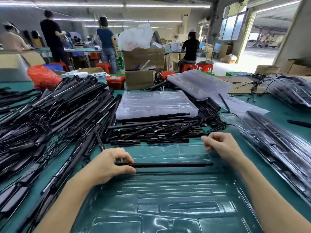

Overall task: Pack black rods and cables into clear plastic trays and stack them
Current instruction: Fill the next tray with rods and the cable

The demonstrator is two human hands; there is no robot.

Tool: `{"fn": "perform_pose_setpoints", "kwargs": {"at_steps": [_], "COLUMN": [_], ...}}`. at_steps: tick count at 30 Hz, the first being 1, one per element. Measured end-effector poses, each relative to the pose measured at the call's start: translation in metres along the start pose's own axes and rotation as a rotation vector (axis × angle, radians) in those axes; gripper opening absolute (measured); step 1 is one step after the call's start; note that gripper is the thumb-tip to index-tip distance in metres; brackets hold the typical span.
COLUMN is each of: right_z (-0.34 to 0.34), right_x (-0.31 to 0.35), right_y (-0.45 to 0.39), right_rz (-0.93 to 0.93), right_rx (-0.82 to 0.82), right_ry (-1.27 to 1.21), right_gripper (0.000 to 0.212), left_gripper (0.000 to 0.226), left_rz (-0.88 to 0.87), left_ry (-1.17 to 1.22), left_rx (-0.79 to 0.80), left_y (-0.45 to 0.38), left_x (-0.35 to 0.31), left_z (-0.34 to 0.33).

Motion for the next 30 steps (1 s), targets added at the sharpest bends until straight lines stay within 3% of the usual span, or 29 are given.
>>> {"fn": "perform_pose_setpoints", "kwargs": {"at_steps": [4,13,18,30], "right_z": [-0.006,-0.004,-0.004,-0.004], "right_x": [-0.013,-0.015,-0.013,-0.012], "right_y": [0.004,-0.001,0.002,0.005], "right_rz": [0.020,0.008,0.021,0.020], "right_rx": [0.009,-0.074,-0.084,-0.090], "right_ry": [0.164,0.195,0.186,0.165], "right_gripper": [0.010,0.009,0.009,0.012], "left_gripper": [0.024,0.015,0.014,0.022], "left_rz": [-0.021,-0.164,-0.153,-0.171], "left_ry": [-0.031,0.022,0.011,-0.051], "left_rx": [-0.063,-0.040,0.051,0.003], "left_y": [-0.002,0.008,0.017,0.021], "left_x": [-0.001,-0.023,-0.026,-0.022], "left_z": [0.005,0.010,-0.001,-0.012]}}
Point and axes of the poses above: each hand's wrist, its own y-axis away from the middle knuckle, its own z-axis out of the back of the hand, x = y × z, the point moved 7 cm from there along -y, towards the middle knuckle, and after that the axes turned 10 degrees about -y, right-handed, at the moved point
